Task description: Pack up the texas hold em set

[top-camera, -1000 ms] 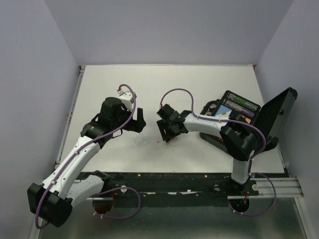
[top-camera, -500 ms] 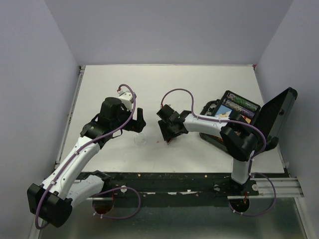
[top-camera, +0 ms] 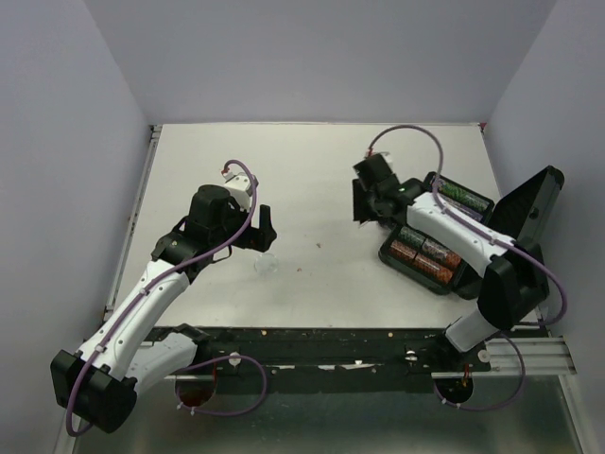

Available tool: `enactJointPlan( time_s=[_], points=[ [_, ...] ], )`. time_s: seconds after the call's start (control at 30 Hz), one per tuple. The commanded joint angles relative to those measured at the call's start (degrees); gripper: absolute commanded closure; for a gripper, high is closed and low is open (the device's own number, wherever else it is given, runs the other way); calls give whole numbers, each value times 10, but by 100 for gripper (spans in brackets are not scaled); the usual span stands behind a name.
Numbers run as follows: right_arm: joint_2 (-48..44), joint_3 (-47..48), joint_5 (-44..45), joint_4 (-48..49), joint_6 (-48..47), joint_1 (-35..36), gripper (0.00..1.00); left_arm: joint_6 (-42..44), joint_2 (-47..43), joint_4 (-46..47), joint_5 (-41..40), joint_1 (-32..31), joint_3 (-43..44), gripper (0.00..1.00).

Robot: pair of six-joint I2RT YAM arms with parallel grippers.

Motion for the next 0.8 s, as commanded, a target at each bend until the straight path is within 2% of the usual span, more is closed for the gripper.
enactJointPlan(
  time_s=[0.0, 0.13, 0.3, 0.53, 0.77],
  points=[
    [-61, -29, 23, -9, -24, -95, 53, -4, -12, 4, 13, 3, -2, 3],
    [-75, -62, -1, 10, -43, -192, 53, -5, -14, 5, 17, 3, -3, 3],
    [-75, -94, -50, 53, -57, -267, 53, -5, -15, 5, 14, 2, -4, 3],
    [-38, -96, -85, 73, -62, -321, 53, -5, -15, 6, 15, 2, -4, 3],
    [-24, -99, -93, 87, -49, -339, 53, -5, -13, 6, 18, 2, -4, 3]
  ],
)
